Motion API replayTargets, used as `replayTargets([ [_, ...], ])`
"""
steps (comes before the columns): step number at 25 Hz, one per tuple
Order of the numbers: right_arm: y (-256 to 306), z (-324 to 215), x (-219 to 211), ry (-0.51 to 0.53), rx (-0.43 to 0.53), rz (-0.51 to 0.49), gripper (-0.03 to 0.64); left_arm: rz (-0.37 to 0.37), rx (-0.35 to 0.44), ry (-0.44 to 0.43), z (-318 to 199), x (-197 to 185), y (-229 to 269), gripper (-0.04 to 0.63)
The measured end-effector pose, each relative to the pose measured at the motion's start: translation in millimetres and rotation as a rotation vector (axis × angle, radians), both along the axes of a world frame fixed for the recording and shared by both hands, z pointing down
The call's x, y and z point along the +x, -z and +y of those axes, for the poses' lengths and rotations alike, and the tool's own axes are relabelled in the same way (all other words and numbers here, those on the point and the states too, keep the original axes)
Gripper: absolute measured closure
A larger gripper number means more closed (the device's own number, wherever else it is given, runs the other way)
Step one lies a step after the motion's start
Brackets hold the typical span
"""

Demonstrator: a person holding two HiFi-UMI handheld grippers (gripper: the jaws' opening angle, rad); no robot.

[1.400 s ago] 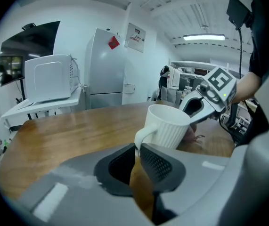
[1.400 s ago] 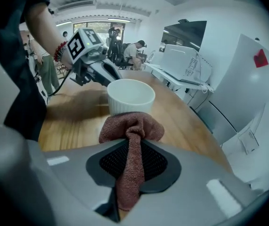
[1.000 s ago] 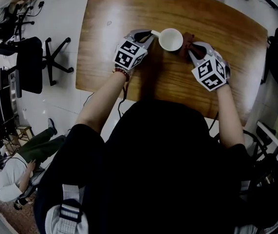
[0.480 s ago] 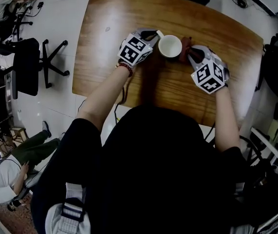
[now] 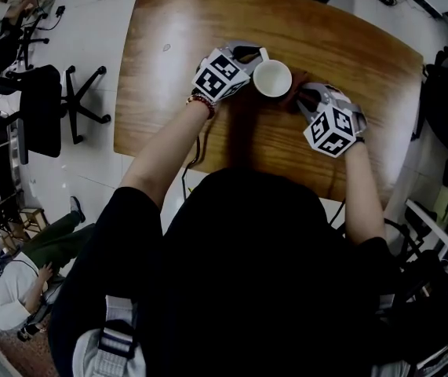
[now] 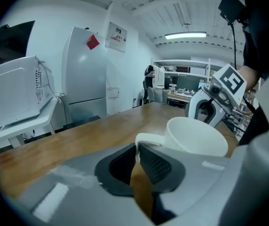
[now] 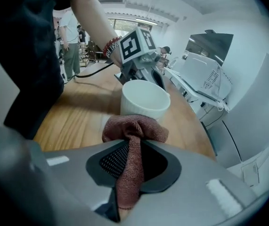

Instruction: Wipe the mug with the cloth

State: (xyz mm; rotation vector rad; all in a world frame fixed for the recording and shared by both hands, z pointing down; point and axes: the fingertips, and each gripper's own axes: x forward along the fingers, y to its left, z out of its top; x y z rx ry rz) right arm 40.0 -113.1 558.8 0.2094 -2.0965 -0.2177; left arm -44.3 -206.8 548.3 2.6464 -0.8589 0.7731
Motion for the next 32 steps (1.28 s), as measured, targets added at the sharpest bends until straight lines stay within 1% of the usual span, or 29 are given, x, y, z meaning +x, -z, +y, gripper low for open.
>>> replayTargets([
  [4, -12, 9, 4, 0.037, -0.022, 0.054, 0.551, 0.014, -0.005, -0.028, 7, 6, -1, 0.577],
  [8, -17, 12, 10, 0.033, -0.030, 0.092, 0.551, 0.030, -0.008, -0.066, 16, 15, -1, 0.575],
  [12, 7, 2, 17, -0.001, 0.017, 0.046, 0.551, 0.046, -0.008, -0.107, 25, 24, -1, 0.575],
  [14, 25, -4, 18, 0.004, 0.046, 0.010, 0.551, 0.058, -0.007, -0.142, 30, 31, -1, 0.574],
  [17, 42, -5, 18, 0.067, 0.070, -0.001, 0.551, 0.065, -0.006, -0.191, 39, 41, 0, 0.574],
  [21, 39, 1, 17, 0.169, 0.085, 0.052, 0.551, 0.058, -0.015, -0.238, 48, 48, -5, 0.574],
  [26, 23, 1, 12, 0.247, 0.106, 0.126, 0.551, 0.077, -0.023, -0.258, 51, 52, 0, 0.572],
  [28, 17, -1, 9, 0.272, 0.112, 0.155, 0.551, 0.073, -0.024, -0.268, 53, 52, -1, 0.572],
  [32, 1, -3, 6, 0.289, 0.111, 0.199, 0.551, 0.066, -0.025, -0.279, 57, 52, -5, 0.572],
])
